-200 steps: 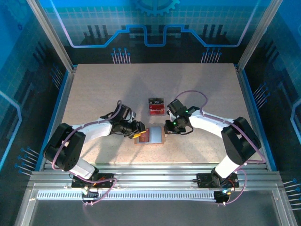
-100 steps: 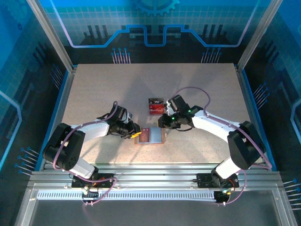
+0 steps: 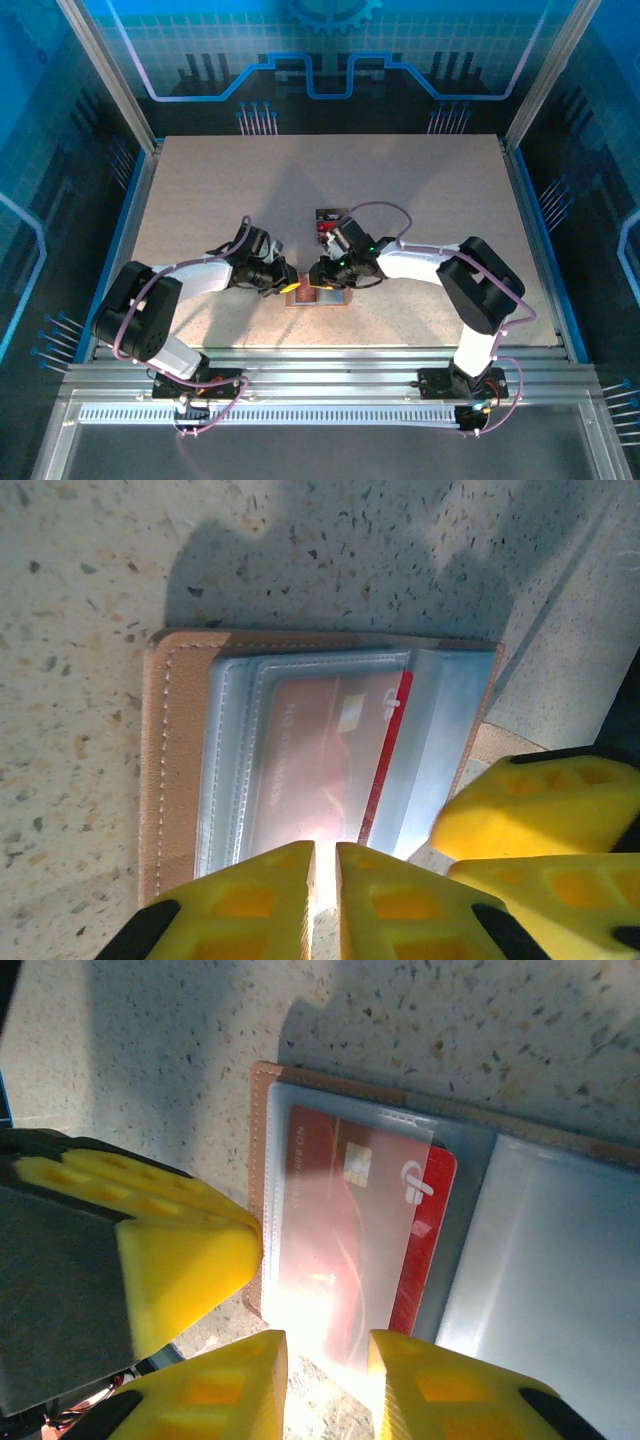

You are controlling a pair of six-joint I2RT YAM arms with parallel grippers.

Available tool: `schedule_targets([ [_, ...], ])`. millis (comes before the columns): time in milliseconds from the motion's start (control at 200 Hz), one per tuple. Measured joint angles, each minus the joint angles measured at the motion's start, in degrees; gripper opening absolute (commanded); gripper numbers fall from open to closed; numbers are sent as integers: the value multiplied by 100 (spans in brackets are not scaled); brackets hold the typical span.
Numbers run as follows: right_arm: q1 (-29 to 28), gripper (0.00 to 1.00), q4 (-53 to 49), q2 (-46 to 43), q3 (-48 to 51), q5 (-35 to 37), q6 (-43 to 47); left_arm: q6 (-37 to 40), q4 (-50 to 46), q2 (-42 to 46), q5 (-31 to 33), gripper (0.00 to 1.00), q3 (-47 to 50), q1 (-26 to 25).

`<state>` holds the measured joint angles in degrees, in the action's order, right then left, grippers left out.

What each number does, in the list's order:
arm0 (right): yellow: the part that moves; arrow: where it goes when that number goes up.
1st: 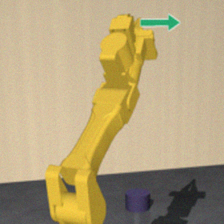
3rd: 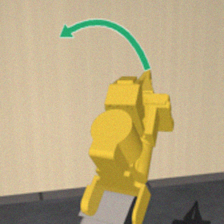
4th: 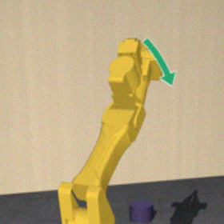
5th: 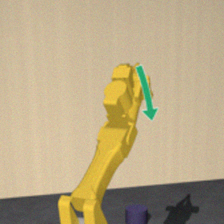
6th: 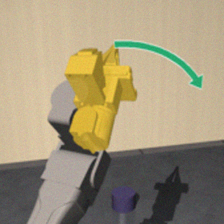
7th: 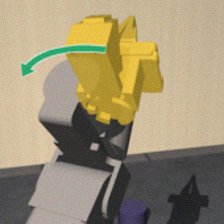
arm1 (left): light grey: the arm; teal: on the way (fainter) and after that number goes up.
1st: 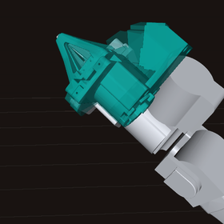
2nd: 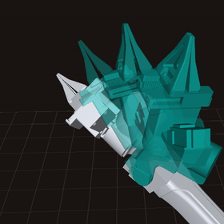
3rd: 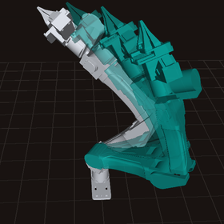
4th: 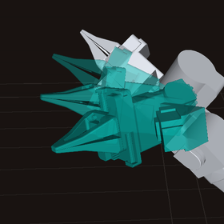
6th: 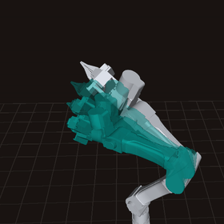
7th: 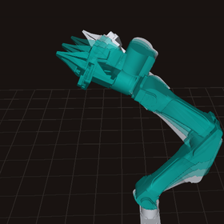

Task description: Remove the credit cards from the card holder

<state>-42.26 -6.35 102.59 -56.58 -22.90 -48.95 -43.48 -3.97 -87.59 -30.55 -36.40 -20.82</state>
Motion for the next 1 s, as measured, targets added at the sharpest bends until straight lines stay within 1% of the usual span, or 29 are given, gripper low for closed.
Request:
schedule_targets([
  [185, -20, 29, 24, 245, -131, -15, -20, -2, 44, -61, 0, 12, 94, 0],
  [525, -22, 29, 33, 367, -236, -31, -13, -2, 81, -94, 2, 13, 177, 0],
  [995, -48, 30, -433, 374, -339, 175, 208, -4, 133, -96, -2, 14, 212, 0],
])
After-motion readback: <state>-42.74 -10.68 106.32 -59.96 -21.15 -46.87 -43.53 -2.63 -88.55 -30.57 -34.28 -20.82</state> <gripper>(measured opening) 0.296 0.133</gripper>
